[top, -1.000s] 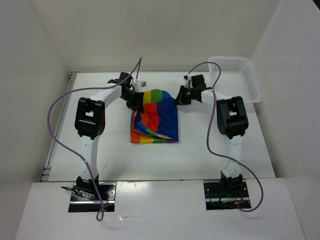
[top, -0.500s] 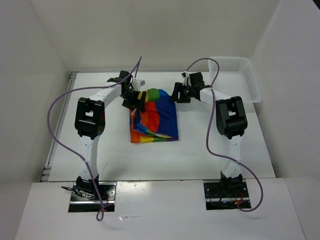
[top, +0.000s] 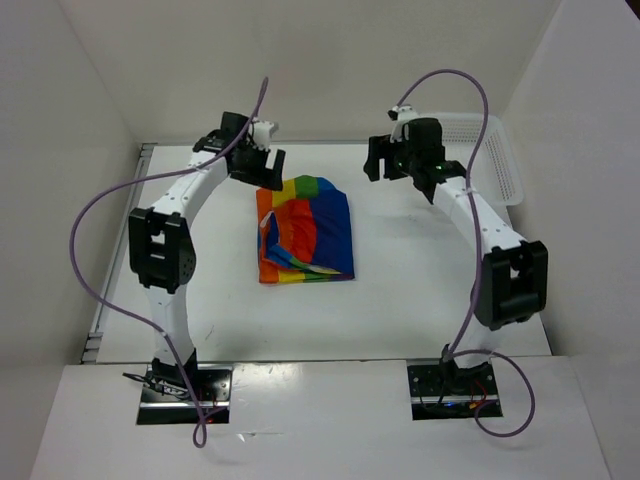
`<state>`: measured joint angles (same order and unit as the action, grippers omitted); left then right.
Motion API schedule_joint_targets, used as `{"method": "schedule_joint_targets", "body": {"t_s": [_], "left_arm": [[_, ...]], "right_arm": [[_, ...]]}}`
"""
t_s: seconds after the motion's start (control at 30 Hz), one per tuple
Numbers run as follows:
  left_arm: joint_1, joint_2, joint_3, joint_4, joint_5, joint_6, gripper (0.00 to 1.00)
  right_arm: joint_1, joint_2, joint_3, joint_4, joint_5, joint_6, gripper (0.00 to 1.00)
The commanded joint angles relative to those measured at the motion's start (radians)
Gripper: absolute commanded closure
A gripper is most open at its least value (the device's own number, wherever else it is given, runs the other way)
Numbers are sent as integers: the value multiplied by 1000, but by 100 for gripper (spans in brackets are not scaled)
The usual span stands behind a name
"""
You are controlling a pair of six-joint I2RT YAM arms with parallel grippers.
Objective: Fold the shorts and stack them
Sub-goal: Fold the shorts
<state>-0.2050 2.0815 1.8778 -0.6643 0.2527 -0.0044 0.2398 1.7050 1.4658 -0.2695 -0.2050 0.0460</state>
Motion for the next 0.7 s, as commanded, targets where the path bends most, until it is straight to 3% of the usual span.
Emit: {"method": "schedule_joint_targets", "body": {"t_s": [0.0,0.13,0.33,0.5,0.67], "left_arm": [[29,-148,-27,100,-108,4,0],[150,-271,-146,115,-194,4,0],[355,-490,-426,189,-194,4,0],[415,-650,-626,226,-174,4,0],[447,-705,-703,261,-98,4,0]], "right_arm": [[9,-143,-61,-42,145,-124,17],[9,-296,-165,-51,248,-185,16],[-144,-497,-262,-42,280,-186,16],[-252,-628,-340,21,302,-195,14],[-306,-740,-430,21,253,-224,14]]}}
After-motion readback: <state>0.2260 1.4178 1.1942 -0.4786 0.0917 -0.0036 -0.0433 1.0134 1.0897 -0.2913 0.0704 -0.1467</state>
